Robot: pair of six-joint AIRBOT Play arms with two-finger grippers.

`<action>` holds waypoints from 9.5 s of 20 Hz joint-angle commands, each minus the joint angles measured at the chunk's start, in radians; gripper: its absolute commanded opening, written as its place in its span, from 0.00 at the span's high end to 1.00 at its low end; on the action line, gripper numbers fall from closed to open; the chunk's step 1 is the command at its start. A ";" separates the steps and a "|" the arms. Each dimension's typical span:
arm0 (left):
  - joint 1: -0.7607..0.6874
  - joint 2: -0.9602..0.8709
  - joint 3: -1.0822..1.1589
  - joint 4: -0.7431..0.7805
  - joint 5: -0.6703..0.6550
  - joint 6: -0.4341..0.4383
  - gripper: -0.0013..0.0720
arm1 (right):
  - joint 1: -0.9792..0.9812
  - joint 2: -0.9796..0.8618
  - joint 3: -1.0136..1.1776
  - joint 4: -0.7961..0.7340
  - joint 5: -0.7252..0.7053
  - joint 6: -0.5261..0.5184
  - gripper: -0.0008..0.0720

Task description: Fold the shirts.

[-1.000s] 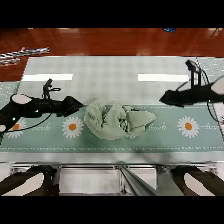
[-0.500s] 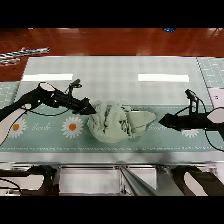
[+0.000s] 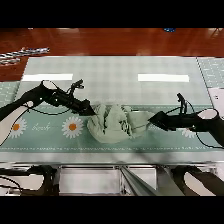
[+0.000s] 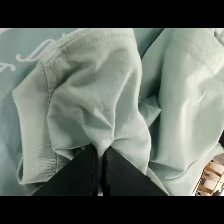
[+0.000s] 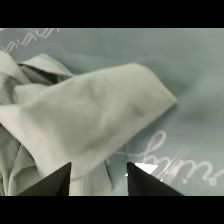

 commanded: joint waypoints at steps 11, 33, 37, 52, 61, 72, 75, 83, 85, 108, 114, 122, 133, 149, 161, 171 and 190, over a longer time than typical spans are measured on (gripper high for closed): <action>0.135 0.162 0.140 -0.126 0.029 -0.036 0.96 | 0.219 -0.224 0.635 -0.080 0.024 -0.008 0.96; 0.496 1.214 0.351 0.246 -0.098 -0.202 0.96 | 0.209 0.491 1.180 -0.805 0.631 0.347 0.96; 0.433 1.205 0.116 0.246 -0.203 -0.243 0.96 | 0.209 0.485 0.901 -0.740 0.530 0.348 0.96; 0.275 0.209 0.006 -0.002 0.368 -0.078 0.89 | 0.119 -0.425 0.995 -0.609 0.039 0.336 0.84; 0.432 0.027 0.343 0.366 -0.214 -0.213 0.29 | -0.178 -0.388 1.039 -0.643 0.397 0.267 0.43; 0.627 0.458 -0.555 0.056 0.065 -0.066 0.29 | -0.336 0.060 0.196 -0.470 0.168 0.148 0.43; 0.520 0.408 -0.568 0.056 0.067 -0.062 0.29 | -0.336 0.060 0.186 -0.484 0.217 0.121 0.43; 0.332 0.369 -0.520 -0.051 0.164 -0.010 0.96 | -0.336 0.060 0.146 -0.538 0.346 0.100 0.43; 0.332 0.368 -0.512 -0.051 0.167 -0.009 0.96 | -0.335 0.060 0.105 -0.485 0.362 0.079 0.43; 0.478 0.529 0.090 -0.425 -0.034 0.031 0.96 | 0.027 0.006 0.934 -0.217 0.316 0.022 0.96; 0.509 0.680 0.606 -0.348 -0.037 -0.090 0.96 | 0.027 0.206 1.338 -0.324 0.269 0.065 0.96; 0.506 0.959 0.785 0.106 -0.256 -0.188 0.96 | 0.027 0.468 1.344 -0.581 0.395 0.162 0.96; 0.367 0.952 0.188 0.268 -0.159 -0.317 0.96 | 0.027 0.479 0.921 -0.623 0.443 0.211 0.96; 0.176 -0.031 0.399 0.141 0.352 -0.276 0.82 | 0.027 -0.564 1.015 -0.393 -0.043 0.264 0.84; 0.600 0.184 0.200 0.396 -0.171 -0.281 0.29 | -0.250 -0.295 0.940 -0.612 0.315 0.223 0.45; 0.971 0.374 -0.400 0.284 -0.121 -0.134 0.29 | -0.263 0.135 0.167 -0.403 0.137 0.130 0.45; 0.693 0.361 -0.497 0.233 0.110 -0.114 0.96 | -0.586 0.143 0.066 -0.439 0.269 0.113 0.42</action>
